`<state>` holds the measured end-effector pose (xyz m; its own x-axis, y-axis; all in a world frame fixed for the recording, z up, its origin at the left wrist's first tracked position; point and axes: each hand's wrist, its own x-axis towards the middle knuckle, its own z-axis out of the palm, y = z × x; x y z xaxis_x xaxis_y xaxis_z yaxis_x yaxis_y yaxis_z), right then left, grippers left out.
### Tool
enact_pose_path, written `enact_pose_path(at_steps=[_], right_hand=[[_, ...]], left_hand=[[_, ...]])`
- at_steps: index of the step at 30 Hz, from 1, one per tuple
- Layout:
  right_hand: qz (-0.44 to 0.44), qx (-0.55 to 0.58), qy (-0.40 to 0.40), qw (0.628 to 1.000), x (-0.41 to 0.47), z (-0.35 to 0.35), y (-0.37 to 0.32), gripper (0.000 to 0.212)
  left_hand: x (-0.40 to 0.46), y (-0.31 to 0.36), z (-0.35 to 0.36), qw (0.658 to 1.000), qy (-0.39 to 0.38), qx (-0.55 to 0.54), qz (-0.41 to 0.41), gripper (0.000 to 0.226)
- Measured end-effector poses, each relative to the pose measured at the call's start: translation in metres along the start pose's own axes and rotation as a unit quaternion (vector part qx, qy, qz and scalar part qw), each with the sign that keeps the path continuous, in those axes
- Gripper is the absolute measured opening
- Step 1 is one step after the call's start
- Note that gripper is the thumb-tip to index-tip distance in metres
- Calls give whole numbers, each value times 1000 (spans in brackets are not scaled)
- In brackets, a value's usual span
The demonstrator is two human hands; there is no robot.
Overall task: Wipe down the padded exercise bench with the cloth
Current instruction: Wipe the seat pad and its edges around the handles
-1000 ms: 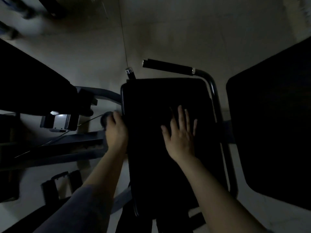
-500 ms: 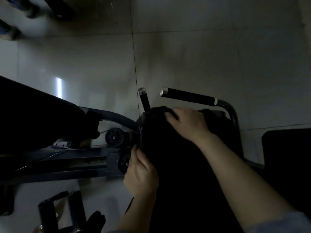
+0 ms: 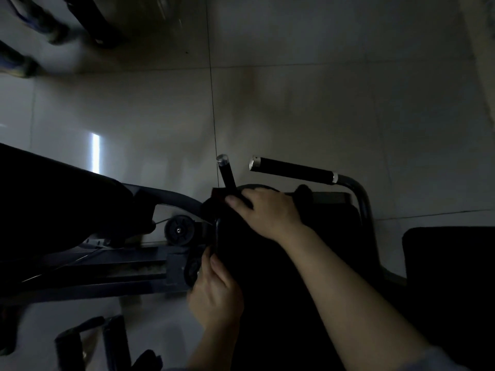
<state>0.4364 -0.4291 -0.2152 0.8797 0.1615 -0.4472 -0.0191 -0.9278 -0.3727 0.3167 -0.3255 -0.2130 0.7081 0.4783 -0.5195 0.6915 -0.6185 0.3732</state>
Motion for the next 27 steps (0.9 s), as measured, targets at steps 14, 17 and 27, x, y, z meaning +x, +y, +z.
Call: enact_pose_path(at_steps=[14,17,27], right_hand=[[371,91,63,922,-43,-2,97,42],[259,65,24,963,-36,-15,108,46],[462,246,83,848,-93,18,114,59]], left_hand=[[-5,-1,-3,1000,-2,19,-12,51],[-6,-1,-1,1000,11,23,-5,50],[-8,0,-1,999,11,36,-12,53]])
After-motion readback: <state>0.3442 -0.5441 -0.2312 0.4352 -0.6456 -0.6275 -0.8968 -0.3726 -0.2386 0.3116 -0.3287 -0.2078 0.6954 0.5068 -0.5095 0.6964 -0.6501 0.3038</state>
